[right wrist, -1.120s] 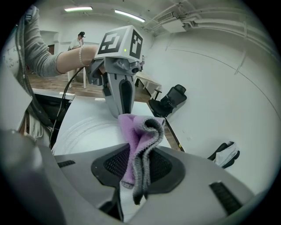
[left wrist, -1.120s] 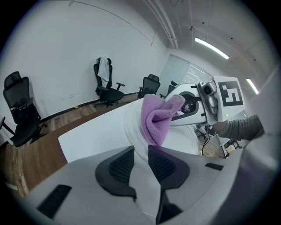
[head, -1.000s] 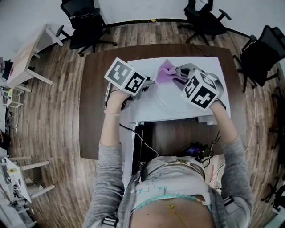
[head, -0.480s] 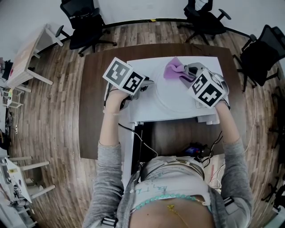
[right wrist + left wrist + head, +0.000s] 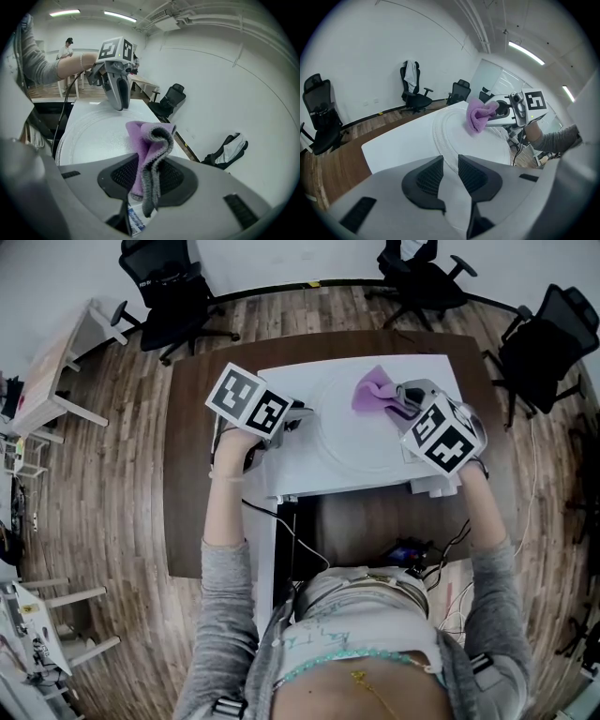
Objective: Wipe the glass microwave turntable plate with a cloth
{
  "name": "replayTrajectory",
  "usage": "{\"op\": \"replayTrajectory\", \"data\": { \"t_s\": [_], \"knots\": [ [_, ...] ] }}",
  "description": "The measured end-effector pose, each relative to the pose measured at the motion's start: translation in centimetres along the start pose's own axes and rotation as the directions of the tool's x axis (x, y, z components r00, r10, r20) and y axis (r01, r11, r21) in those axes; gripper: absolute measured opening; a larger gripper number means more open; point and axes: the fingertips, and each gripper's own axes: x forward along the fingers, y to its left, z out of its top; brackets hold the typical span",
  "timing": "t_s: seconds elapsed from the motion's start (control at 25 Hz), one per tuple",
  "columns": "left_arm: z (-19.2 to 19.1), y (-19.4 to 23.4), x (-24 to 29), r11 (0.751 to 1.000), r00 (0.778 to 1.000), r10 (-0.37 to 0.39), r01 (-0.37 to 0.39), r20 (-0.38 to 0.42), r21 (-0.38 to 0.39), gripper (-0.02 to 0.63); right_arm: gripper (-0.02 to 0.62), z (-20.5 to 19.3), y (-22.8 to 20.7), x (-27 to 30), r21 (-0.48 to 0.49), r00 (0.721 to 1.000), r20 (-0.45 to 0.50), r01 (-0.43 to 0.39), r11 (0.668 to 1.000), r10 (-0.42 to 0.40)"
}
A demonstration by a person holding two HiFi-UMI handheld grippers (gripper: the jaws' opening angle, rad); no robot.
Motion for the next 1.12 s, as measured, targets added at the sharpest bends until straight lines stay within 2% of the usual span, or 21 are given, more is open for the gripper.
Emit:
{"op": "replayTrajectory", "data": {
  "t_s": [0.8,1.12],
  "knots": [
    [0.0,0.0,0.2,1.000,1.000,-0.008,0.008,0.004,-0.008,0.106,0.112,-0.7,4.5,-2.3,-0.076,0.998,-0.054,-0.020,0.997,0.016],
    [0.0,0.0,0.1,1.000,1.000,-0.006,0.006,0.005,-0.006,0.106,0.112,0.8,6.9,-2.5,-0.132,0.996,-0.050,-0.076,0.988,0.070]
  ]
}}
